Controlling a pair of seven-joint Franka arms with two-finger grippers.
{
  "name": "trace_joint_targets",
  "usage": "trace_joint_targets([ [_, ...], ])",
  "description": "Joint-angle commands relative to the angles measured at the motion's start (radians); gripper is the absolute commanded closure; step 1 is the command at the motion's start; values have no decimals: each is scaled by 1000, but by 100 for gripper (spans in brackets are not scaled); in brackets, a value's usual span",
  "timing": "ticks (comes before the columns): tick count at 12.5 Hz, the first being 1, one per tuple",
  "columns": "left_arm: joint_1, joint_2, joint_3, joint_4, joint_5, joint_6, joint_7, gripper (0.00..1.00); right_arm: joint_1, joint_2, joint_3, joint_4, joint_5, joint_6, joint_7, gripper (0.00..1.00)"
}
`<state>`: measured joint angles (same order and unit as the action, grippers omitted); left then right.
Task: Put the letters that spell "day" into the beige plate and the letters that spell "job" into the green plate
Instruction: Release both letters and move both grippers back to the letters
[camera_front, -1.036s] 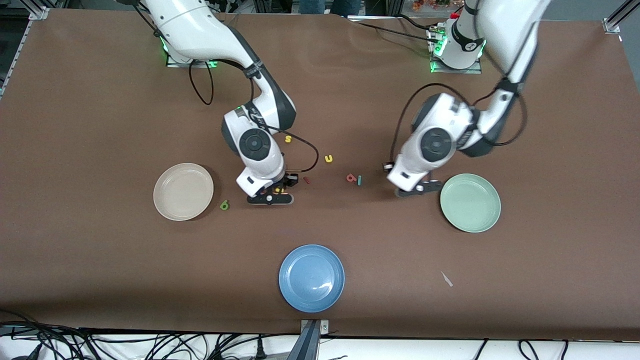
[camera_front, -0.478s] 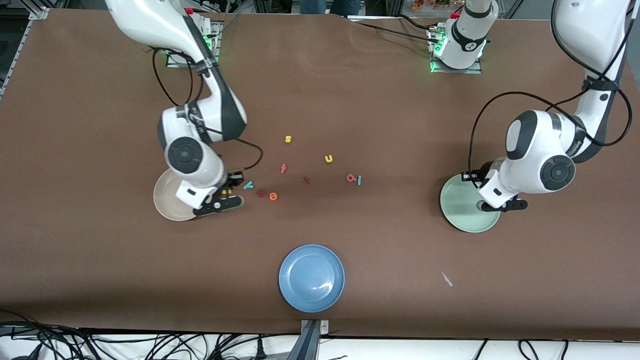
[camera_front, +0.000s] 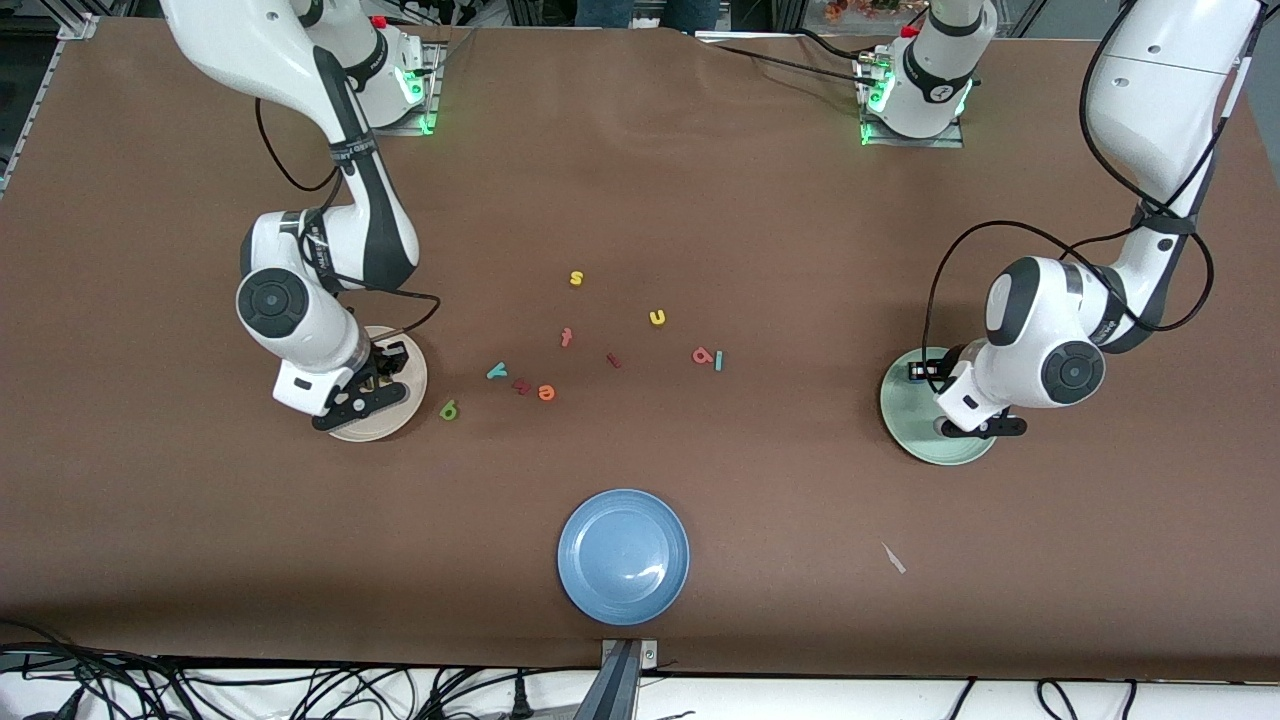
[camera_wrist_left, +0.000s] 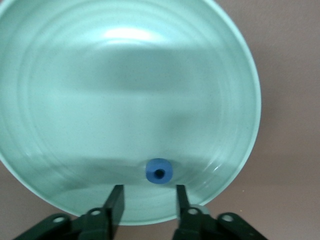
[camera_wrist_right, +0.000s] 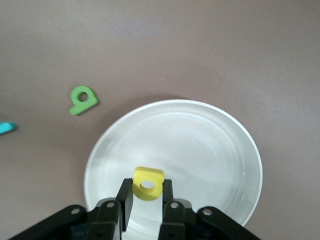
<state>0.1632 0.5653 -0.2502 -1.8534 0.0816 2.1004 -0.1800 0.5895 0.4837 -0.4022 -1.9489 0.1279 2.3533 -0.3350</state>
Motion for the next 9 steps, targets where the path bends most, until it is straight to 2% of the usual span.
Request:
trace_joint_targets([
  [1, 1, -74, -18, 8, 20, -37, -35, 0, -25, -37, 2, -82, 50, 80, -90, 78],
  [2, -7, -105, -46, 10, 14, -62, -70, 0, -25, -39, 2, -84, 50, 80, -88, 72],
  [3, -5, -123, -102, 10, 6, -69, -134, 0, -25, -39, 2, -84, 50, 78, -88, 64],
  [4, -7, -127, -153, 14, 0, -68, -209, 1, -25, -39, 2, -84, 52, 78, -88, 48],
  [6, -22, -113, -245, 51, 0, -56, -355, 8, -25, -40, 2, -82, 53, 75, -84, 37],
  [8, -104, -72, -253, 80, 13, -16, -450, 11, -24, -48, 11, -82, 67, 64, -72, 36],
  [9, -144, -46, -250, 80, 15, 16, -484, 20, -20, -51, 16, -78, 67, 64, -53, 36],
])
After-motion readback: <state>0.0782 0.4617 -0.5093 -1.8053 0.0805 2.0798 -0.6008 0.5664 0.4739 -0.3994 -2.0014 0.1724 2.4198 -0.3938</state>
